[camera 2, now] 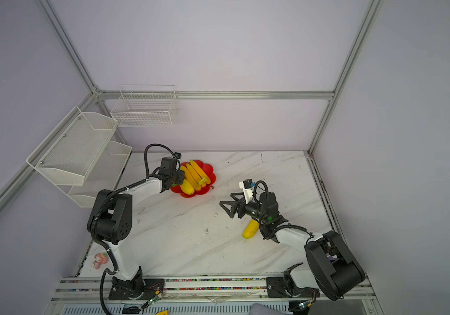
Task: Place and organize the fake fruits in the fruit bowl
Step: 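Lower the papaya into the bowl beside the bananas and release it, then move the left gripper to the yellow bumpy fruit on the table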
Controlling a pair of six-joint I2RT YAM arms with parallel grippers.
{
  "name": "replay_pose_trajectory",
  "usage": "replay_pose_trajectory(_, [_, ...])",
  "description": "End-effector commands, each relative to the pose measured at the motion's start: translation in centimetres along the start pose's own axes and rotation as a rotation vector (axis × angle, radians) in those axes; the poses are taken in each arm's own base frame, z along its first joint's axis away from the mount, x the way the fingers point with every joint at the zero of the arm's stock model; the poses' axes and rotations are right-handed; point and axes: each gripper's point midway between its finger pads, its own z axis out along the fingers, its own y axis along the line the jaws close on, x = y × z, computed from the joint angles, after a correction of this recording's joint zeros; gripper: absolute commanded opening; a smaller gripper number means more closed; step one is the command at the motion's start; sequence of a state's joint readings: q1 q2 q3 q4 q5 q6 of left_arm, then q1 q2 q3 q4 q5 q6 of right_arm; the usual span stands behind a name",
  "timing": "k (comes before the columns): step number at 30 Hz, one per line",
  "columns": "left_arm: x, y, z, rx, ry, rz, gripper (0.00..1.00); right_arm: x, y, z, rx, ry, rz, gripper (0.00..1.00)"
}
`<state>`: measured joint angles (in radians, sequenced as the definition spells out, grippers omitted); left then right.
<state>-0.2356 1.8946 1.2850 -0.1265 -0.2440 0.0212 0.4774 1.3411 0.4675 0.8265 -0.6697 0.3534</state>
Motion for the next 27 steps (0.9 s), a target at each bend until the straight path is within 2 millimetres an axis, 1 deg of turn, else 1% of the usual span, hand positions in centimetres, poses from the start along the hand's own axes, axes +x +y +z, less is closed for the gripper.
replay_pose_trajectory(1, [-4.2, 1.1, -0.9, -0.021, -0.08, -0.019, 0.52, -1.2, 0.6, 0.3, -0.022, -0.024, -0.036, 0.97])
replay_pose_trajectory(4, [-4.1, 1.1, -1.0, -0.018, -0.078, -0.02, 0.53, -1.2, 0.7, 0.3, -0.023, -0.024, -0.036, 0.97])
replay_pose_trajectory(8, [-4.7, 1.0, -1.8, -0.003, -0.097, -0.032, 0.55, -1.2, 0.7, 0.3, -0.022, -0.024, -0.038, 0.97])
replay_pose_trajectory(12, [-5.9, 0.9, -3.6, 0.032, -0.141, -0.059, 0.58, -1.2, 0.6, 0.3, -0.014, -0.021, -0.035, 0.97])
replay_pose_trajectory(15, [-7.0, 0.3, -5.7, 0.086, -0.184, -0.063, 0.59, -1.1, -0.2, 0.4, 0.024, -0.02, -0.019, 0.97])
replay_pose_trajectory(18, [-7.7, -1.3, -8.5, 0.197, -0.229, -0.096, 0.61, -1.5, -1.0, 0.0, 0.054, -0.032, 0.004, 0.97])
replay_pose_trajectory(21, [-7.5, -4.2, -12.4, 0.336, -0.277, -0.121, 0.61, -2.2, -2.1, -1.3, 0.076, -0.06, 0.042, 0.97])
replay_pose_trajectory(22, [-7.4, -5.6, -14.1, 0.38, -0.305, -0.112, 0.62, -2.4, -3.0, -1.8, 0.098, -0.068, 0.084, 0.97])
replay_pose_trajectory(24, [-6.1, -8.8, -17.0, 0.445, -0.337, -0.062, 0.63, -2.1, -5.7, -3.2, 0.135, -0.066, 0.219, 0.97])
replay_pose_trajectory(25, [-6.3, -10.2, -20.0, 0.473, -0.399, -0.032, 0.64, -1.7, -7.0, -4.1, 0.147, -0.063, 0.293, 0.97])
replay_pose_trajectory(26, [-5.5, -12.0, -21.9, 0.497, -0.427, 0.008, 0.65, -1.3, -8.0, -5.0, 0.159, -0.066, 0.349, 0.97])
replay_pose_trajectory(27, [-4.8, -13.4, -23.4, 0.515, -0.444, 0.029, 0.65, -0.6, -8.7, -5.8, 0.174, -0.067, 0.393, 0.97])
